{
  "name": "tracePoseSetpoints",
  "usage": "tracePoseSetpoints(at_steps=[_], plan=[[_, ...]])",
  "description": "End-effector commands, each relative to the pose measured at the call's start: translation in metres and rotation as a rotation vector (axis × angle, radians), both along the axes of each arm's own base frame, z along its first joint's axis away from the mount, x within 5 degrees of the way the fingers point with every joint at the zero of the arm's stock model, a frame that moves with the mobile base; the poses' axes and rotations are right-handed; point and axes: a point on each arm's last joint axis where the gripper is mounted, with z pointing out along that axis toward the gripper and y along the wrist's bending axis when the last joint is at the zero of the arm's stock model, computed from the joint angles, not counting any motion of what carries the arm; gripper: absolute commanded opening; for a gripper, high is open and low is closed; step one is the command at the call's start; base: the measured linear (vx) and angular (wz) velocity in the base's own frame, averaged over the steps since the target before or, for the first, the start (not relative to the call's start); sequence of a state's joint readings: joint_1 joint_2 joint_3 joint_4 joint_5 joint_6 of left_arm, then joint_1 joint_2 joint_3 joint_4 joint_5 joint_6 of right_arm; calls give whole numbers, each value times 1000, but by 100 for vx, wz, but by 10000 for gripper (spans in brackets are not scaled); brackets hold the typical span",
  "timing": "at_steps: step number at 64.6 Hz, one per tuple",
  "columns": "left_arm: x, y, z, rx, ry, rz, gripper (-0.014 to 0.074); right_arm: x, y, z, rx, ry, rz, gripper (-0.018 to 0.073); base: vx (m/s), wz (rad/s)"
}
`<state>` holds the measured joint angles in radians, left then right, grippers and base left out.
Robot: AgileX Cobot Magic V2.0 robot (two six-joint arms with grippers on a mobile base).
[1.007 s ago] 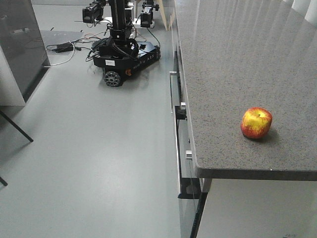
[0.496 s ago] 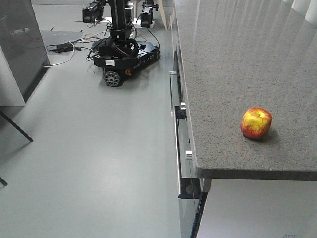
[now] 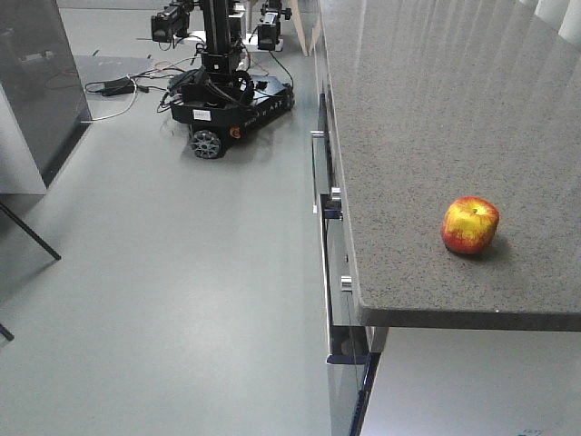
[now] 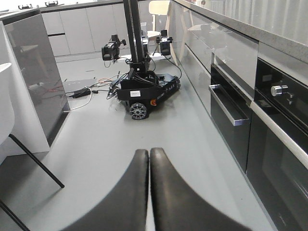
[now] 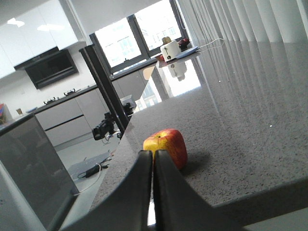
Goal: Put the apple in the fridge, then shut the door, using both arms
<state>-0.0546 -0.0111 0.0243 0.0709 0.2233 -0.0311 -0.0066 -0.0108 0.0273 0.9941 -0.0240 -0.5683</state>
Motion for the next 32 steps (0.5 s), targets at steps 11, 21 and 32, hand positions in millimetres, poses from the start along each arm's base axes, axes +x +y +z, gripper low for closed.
tracePoseSetpoints(at_steps=[11,21,32], plan=[[1,-1,-2,-4,-65,-8,-6,-14,10,64,-214,-128,79,-3,0,0],[1,-1,-2,-4,-65,-8,-6,-12,18,115,-294,-136,156,20,0,0],[1,-1,-2,-4,-65,-8,-6,9,24,155,-377,-61,224,135,0,0]])
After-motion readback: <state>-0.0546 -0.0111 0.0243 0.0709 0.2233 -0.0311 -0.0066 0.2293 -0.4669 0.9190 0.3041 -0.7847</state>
